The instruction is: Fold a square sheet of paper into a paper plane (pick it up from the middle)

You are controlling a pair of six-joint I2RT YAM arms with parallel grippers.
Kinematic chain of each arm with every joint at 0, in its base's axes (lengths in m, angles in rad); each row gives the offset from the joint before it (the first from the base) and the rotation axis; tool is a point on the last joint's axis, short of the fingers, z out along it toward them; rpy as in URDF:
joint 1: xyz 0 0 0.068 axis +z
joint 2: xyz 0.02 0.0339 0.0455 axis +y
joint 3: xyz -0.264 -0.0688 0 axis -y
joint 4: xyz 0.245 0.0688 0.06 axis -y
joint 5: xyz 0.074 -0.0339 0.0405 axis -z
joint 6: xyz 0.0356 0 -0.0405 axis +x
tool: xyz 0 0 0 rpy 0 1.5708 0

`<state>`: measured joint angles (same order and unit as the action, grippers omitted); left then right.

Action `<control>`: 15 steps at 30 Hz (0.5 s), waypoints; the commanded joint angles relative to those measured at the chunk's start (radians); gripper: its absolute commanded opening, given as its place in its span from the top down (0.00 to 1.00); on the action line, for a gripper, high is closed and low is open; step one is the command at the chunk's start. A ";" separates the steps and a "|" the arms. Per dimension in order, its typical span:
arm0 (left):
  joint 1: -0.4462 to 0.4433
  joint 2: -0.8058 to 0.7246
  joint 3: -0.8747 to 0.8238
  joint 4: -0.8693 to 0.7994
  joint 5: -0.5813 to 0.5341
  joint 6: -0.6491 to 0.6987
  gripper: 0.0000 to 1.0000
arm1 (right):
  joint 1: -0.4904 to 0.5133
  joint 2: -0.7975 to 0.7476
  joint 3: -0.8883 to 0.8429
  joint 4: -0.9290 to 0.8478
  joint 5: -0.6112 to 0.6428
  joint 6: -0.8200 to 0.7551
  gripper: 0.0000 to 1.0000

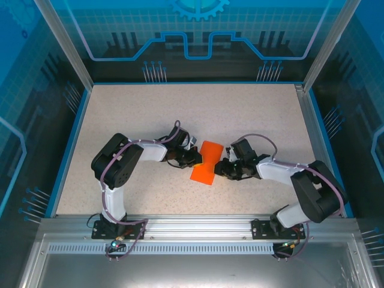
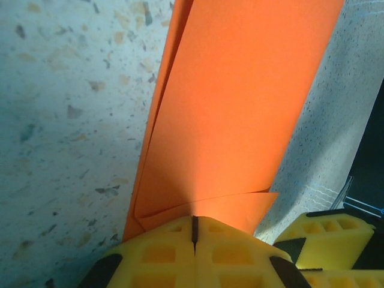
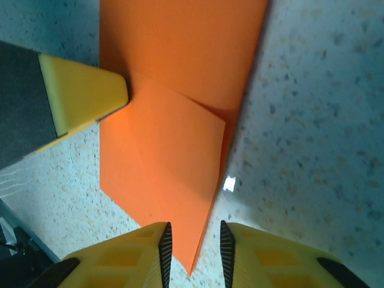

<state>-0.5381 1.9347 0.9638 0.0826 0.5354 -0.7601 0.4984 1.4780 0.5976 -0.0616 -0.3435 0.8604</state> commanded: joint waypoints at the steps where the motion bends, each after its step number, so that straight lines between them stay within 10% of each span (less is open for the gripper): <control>1: -0.004 -0.025 -0.017 -0.061 -0.036 -0.012 0.98 | -0.014 0.040 0.030 0.050 -0.001 0.042 0.69; 15: -0.005 -0.030 -0.011 -0.072 -0.036 -0.004 0.98 | -0.026 0.158 0.048 0.146 -0.028 0.111 0.69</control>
<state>-0.5396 1.9232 0.9638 0.0578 0.5186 -0.7601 0.4805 1.5867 0.6304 0.0040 -0.3653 0.9474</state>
